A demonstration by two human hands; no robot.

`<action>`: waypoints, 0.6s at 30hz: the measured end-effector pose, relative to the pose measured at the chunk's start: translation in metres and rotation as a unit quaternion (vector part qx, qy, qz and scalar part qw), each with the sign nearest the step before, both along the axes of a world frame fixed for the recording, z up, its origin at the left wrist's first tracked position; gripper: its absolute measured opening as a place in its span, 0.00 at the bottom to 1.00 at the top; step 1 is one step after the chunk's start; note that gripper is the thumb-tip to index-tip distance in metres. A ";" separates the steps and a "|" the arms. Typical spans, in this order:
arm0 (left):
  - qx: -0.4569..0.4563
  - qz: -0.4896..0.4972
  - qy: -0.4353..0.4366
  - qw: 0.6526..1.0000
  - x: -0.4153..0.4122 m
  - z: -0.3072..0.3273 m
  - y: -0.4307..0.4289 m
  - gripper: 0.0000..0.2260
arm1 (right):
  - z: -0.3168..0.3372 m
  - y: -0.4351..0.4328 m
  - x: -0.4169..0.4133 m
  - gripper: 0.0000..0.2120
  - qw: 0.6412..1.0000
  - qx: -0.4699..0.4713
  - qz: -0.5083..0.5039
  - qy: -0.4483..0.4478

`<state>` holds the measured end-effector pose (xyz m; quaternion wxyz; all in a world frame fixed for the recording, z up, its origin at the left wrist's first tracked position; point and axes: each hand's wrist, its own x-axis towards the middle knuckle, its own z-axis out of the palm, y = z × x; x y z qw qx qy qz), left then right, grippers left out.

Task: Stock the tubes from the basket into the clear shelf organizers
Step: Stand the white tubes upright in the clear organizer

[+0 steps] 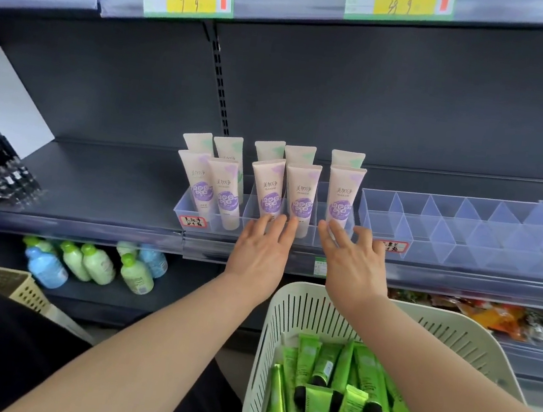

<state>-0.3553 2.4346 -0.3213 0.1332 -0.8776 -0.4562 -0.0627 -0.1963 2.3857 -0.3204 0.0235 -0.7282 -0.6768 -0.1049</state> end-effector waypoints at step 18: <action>-0.056 0.047 -0.019 0.997 -0.018 -0.001 0.016 0.42 | -0.005 0.019 -0.011 0.39 0.998 -0.023 0.047 0.031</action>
